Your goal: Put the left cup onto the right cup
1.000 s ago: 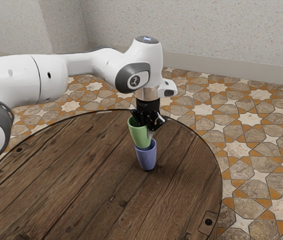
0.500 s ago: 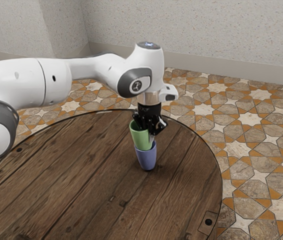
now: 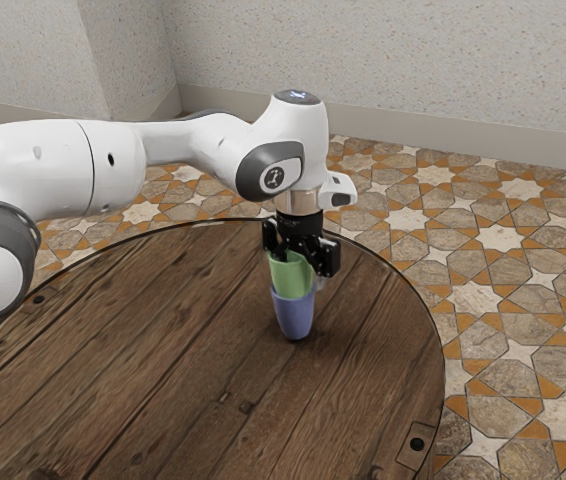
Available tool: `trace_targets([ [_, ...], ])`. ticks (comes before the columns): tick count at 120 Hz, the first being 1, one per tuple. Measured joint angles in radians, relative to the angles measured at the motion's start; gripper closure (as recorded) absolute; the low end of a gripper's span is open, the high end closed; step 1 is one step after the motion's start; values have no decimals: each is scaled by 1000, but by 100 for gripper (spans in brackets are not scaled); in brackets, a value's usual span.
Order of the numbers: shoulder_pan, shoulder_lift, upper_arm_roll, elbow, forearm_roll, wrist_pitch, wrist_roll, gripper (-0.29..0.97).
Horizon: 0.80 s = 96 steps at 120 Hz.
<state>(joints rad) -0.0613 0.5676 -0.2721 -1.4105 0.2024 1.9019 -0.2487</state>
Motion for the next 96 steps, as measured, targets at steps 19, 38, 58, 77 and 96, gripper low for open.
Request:
trace_targets([
  [19,0,-40,3,0,23,1,1,4],
  [38,0,-85,5,-3,34,-3,2,2],
  [58,2,-169,9,-55,37,-12,2,1],
  [77,16,-263,10,-94,25,-75,3,0],
  [96,47,-340,10,-144,-17,-158,23,0],
])
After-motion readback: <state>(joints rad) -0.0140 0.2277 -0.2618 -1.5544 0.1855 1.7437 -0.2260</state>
